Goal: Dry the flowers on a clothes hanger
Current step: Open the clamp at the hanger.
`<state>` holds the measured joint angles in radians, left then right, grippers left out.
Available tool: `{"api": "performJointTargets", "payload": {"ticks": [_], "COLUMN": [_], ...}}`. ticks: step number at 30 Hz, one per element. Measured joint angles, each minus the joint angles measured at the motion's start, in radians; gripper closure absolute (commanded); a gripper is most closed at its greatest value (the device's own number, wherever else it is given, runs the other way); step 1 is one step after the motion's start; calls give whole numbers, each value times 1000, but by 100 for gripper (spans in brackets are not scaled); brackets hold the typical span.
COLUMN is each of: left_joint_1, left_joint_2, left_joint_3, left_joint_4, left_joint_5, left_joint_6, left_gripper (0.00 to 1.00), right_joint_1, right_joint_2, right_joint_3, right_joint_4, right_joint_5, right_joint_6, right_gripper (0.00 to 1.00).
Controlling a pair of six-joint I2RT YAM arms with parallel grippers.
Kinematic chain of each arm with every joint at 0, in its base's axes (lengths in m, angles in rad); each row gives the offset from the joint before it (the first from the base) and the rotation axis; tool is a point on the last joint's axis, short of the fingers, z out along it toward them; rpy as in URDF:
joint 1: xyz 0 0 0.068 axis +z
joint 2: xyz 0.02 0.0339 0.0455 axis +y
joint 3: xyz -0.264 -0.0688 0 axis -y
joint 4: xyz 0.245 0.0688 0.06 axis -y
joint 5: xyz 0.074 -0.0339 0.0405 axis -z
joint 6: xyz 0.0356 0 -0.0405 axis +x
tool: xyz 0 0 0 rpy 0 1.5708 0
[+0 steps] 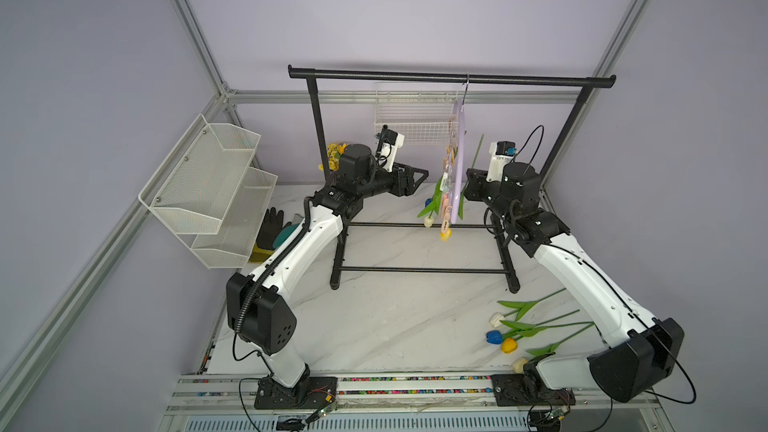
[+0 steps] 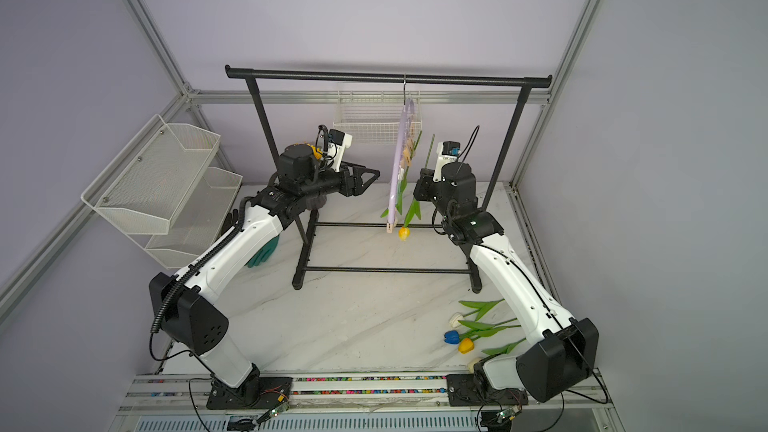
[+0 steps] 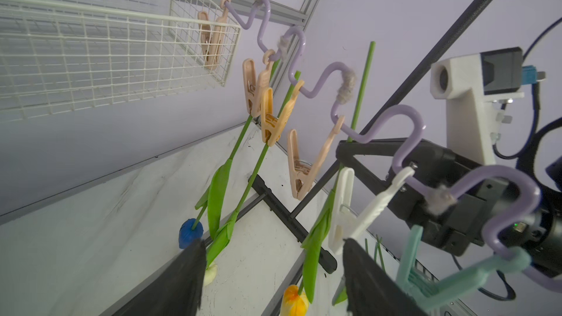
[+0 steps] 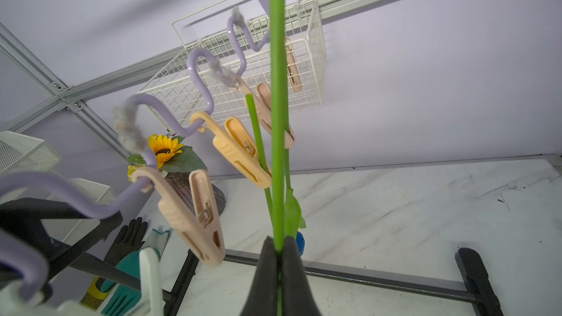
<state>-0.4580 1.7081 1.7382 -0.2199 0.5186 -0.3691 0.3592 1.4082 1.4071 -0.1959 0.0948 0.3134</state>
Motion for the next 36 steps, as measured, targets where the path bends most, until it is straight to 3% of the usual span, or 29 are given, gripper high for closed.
{"api": "performJointTargets", "payload": {"ticks": [10,17,36], "left_joint_1": [0,6,37], "left_joint_2": [19,69,113], "left_joint_3": [36,111,163], "left_joint_4": [-14,-58,-120], "left_joint_5": [56,94,155], "left_joint_6": [7,23,51], "left_gripper": [33,30,39], "right_joint_1": [-41,-45,-45], "right_joint_2": [118,174,318], "right_joint_3": [94,150,271], "right_joint_4": [5,16,64], "right_joint_5": [-140,-243,-549], "right_joint_6": [-7,-14,-7], "right_gripper": [100,100,100]}}
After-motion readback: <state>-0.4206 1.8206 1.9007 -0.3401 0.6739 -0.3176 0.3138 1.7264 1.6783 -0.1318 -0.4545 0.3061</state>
